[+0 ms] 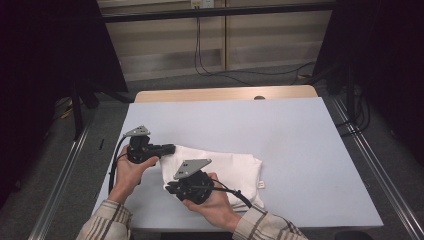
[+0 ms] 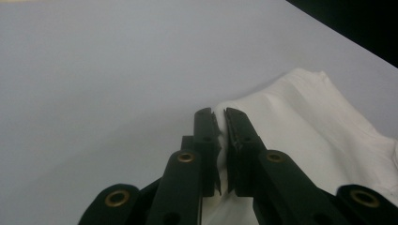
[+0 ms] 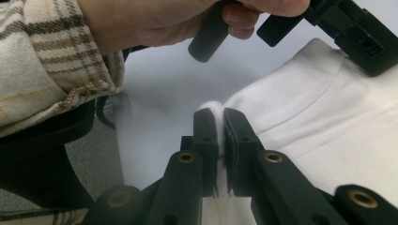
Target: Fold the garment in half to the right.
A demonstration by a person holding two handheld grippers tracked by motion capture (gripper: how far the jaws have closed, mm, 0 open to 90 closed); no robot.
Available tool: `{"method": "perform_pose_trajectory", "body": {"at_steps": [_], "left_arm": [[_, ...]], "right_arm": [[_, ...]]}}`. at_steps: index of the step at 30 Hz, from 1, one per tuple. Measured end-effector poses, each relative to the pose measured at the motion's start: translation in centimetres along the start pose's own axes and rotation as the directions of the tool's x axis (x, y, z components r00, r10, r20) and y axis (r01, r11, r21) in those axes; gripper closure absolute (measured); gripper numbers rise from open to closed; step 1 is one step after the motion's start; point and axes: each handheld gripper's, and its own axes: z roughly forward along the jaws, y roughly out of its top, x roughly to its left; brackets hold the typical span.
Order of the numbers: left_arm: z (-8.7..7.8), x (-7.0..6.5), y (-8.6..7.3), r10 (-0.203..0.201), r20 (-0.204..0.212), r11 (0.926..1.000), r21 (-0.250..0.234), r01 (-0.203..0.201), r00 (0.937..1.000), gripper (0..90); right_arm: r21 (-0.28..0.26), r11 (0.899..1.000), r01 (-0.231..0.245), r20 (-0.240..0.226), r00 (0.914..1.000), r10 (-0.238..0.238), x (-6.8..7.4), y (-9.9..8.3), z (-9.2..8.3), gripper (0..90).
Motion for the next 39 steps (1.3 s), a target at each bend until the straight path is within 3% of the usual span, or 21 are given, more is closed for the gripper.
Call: {"method": "perform_pose_trajectory", "body": {"at_steps": [15, 21, 31, 39], "left_arm": [[0.1, -0.8, 0.8, 0.005, -0.007, 1.0000, -0.002, -0.005, 1.0000, 83.9], [0.5, -1.2, 0.9, -0.014, -0.004, 0.9998, -0.011, 0.014, 0.9999, 83.9], [1.0, -2.1, 2.1, 0.014, 0.022, 0.9998, -0.014, -0.014, 0.9997, 83.9], [1.7, -2.6, 2.6, 0.011, 0.037, 0.9998, -0.019, -0.010, 0.9993, 83.9]], "right_arm": [[-0.037, 0.999, -0.010, 0.001, 1.0000, 0.010, 0.1, 0.1, -0.8, 84.7], [-0.056, 0.998, -0.036, 0.006, 0.9993, 0.037, -0.2, -0.2, -1.7, 84.6], [-0.071, 0.997, -0.025, 0.019, 0.9995, 0.026, -0.3, -0.2, -2.9, 84.7], [-0.086, 0.995, -0.041, 0.026, 0.9987, 0.044, -0.7, -0.8, -3.9, 84.6]]}}
